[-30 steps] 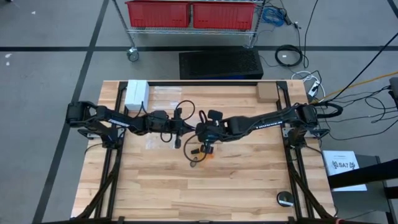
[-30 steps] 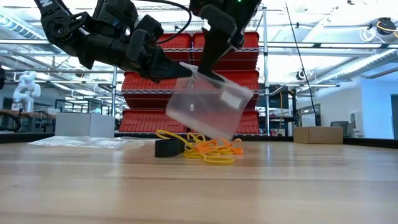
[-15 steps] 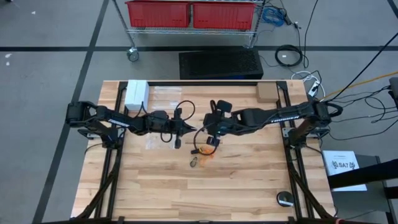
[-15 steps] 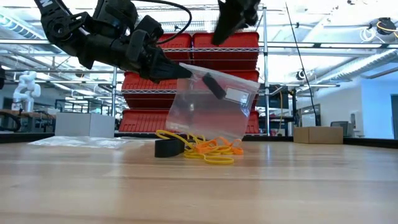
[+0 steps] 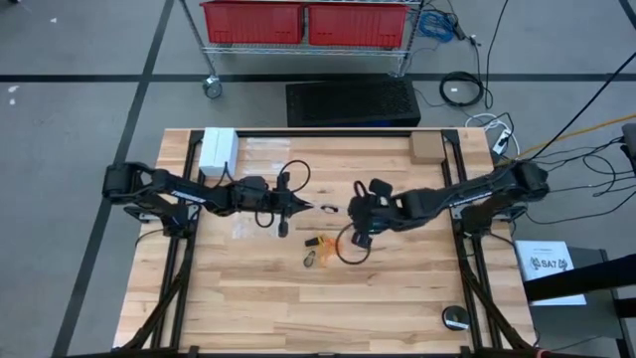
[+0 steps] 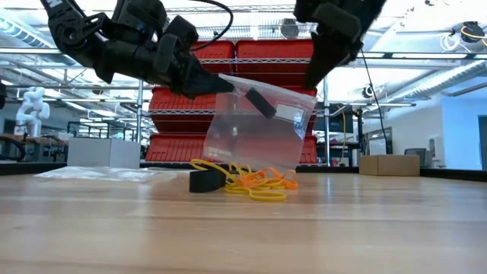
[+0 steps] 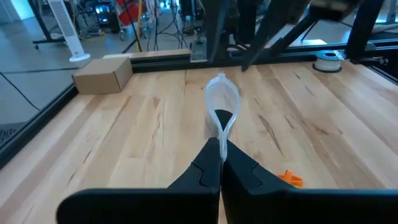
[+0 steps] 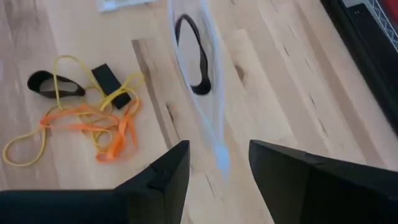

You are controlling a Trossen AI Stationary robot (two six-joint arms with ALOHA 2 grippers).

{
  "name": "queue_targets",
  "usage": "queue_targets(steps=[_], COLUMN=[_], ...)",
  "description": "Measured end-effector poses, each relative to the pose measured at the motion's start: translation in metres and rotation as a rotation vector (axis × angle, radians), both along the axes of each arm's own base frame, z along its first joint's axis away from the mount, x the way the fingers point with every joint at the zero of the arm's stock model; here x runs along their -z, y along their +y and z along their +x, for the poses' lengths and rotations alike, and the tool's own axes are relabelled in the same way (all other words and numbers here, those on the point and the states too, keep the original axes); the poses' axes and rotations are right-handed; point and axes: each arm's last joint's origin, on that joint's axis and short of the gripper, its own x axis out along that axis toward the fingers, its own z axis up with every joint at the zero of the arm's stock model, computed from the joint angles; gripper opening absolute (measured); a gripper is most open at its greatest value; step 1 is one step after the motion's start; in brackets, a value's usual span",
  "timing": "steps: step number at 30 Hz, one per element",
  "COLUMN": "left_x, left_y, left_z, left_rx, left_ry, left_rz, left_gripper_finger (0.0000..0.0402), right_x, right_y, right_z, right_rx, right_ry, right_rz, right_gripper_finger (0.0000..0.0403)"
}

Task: Sort rubber bands
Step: Put the bottom black rubber band into the transparent zip bag

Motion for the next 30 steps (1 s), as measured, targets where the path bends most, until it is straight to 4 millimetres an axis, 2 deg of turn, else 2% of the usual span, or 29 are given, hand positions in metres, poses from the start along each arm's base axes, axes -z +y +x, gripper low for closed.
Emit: queue_targets(steps=[7,9,11,14,16,19,23,30], left_x=[-0.002,-0.002,-0.003,-0.007,-0.015,-0.026,-0.031,-0.016], left_y=[0.0,0.0,0.0,0.003,0.007,0.009,0.007,0.002], left_z=[0.0,0.0,-0.001,-0.005,-0.01,-0.015,-0.016,-0.007], left_rx=[0.01,0.01,0.012,0.002,-0.013,-0.024,-0.019,-0.01], left_ry=[-0.01,-0.01,-0.008,-0.007,-0.027,-0.071,-0.098,-0.061], left_rz=[-0.001,-0.001,-0.001,0.021,0.024,0.031,0.027,0.005], left_gripper_finger=[0.0002,0.0002,0.0002,0.0002,0.0002,0.0002,0.0002,0.0002], right_x=[0.033,0.037,0.038,0.036,0.033,0.028,0.017,0.003], right_y=[-0.002,-0.003,-0.004,-0.005,-0.005,-0.007,-0.013,-0.023], right_z=[-0.012,-0.014,-0.014,-0.012,-0.009,-0.003,0.002,0.009], right_rx=[-0.006,-0.006,0.015,0.013,-0.012,-0.036,-0.028,-0.039], right_ry=[-0.084,-0.084,-0.088,-0.109,-0.137,-0.176,-0.204,-0.228], right_rz=[-0.027,-0.065,-0.103,-0.162,-0.188,-0.205,-0.216,-0.207], right_gripper_finger=[0.0158,0.0146,0.0117,0.0043,0.0014,0.0014,0.0004,0.0])
